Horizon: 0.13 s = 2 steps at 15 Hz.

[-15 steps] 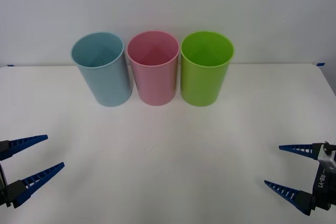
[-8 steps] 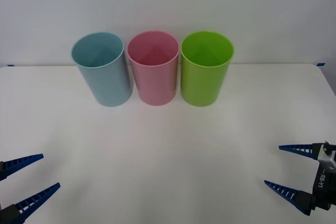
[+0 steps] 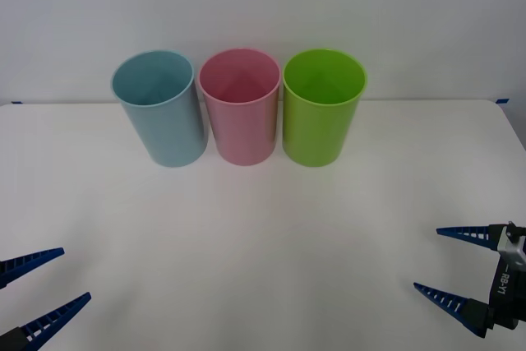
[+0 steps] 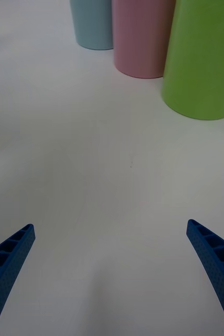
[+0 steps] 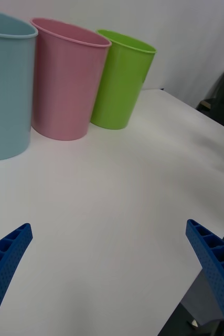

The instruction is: Put cans in the blue bin and PET bottles in the pink bin and trash in the green bin.

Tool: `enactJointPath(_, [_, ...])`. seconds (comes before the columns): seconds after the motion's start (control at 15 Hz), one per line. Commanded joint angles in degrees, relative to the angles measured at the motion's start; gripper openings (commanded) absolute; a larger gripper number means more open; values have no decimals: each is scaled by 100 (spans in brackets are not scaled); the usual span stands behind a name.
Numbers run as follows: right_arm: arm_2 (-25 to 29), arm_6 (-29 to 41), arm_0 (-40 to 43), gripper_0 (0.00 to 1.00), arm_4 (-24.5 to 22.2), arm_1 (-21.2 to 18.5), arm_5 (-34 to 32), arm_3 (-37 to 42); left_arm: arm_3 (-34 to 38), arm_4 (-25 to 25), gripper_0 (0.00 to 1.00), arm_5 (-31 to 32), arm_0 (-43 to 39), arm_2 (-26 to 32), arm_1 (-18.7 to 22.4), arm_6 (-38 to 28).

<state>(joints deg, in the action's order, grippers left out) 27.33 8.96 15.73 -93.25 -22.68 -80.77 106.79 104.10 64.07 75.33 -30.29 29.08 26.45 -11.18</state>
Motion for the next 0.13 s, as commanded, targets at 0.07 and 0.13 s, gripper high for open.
enactJointPath(0.07, [0, 0, 0, 100, 0, 0, 0, 0, -4, 0, 100, -1, 5, 1, 0, 2])
enactJointPath(0.13, [0, 0, 0, 100, 0, 0, 0, 0, -4, 0, 100, -1, 5, 1, 0, 2])
